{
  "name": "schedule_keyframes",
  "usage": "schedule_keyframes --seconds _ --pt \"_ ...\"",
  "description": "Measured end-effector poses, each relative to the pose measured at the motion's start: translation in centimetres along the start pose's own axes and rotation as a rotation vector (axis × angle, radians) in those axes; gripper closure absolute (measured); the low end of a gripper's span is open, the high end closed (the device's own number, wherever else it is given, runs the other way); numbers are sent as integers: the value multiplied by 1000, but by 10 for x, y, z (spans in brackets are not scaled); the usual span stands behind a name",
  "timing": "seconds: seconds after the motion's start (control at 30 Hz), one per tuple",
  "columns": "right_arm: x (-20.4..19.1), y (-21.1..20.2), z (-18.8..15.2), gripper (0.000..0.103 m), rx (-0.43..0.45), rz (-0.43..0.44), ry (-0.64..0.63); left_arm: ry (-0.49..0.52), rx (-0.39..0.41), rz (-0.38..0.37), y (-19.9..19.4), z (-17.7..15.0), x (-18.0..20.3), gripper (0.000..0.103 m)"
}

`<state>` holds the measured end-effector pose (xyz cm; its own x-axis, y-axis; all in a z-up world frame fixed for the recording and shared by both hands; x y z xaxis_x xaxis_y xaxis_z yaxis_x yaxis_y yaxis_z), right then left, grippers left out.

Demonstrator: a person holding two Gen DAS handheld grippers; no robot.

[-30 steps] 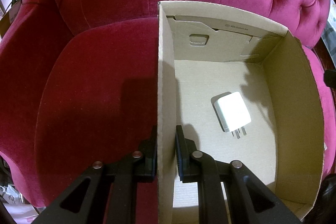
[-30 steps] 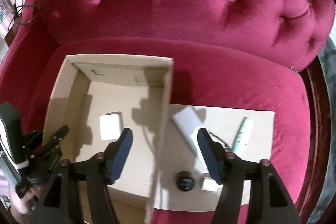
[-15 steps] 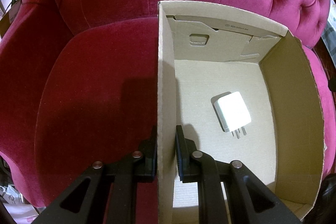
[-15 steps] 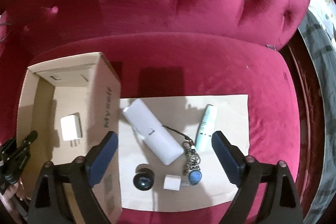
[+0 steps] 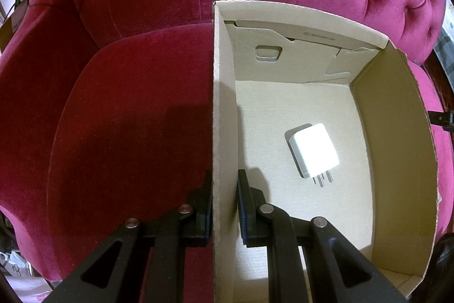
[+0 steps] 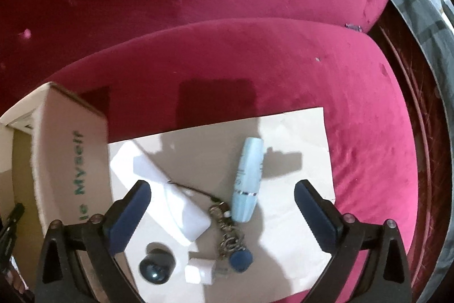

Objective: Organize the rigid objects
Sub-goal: 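Withdraw the right gripper from the box toward the light-blue bottle, then grasp the light-blue bottle with the right gripper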

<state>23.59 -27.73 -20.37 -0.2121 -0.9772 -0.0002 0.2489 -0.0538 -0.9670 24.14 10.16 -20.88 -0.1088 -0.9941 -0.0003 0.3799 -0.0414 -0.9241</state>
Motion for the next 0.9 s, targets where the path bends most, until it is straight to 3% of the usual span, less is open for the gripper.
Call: schedule_keyframes --seconds 0.43,0.6,0.73,0.8,0.83,0.87,0.9 --pt "24 45 8 0 -44 -25 20 5 0 -1 0 0 0 88" --pt "24 53 12 7 -56 -13 11 5 -1 0 0 0 0 88" --pt "22 59 12 23 -72 6 9 3 0 -1 0 0 0 88" --pt "22 62 10 40 -80 9 12 5 1 0 0 -1 1 88" --pt "21 61 10 62 -79 4 9 4 0 -1 0 -1 1 88" --pt "21 62 10 76 -80 -2 5 4 0 -1 0 -1 1 88" --pt "22 63 8 76 -81 3 9 5 0 0 1 -1 1 88"
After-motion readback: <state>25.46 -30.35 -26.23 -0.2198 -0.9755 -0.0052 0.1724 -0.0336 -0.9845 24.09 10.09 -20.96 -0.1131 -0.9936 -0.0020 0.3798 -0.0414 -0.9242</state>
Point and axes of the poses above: each gripper's, at about its wrist camera, not at the fingertips, and y roughly the way its jaws point, x to its right, z to its top, the point moved 4 cm from there along y, roughly the way its jaws point, and after that the axes turned 3 degrees about -y, right-handed, at the moved point
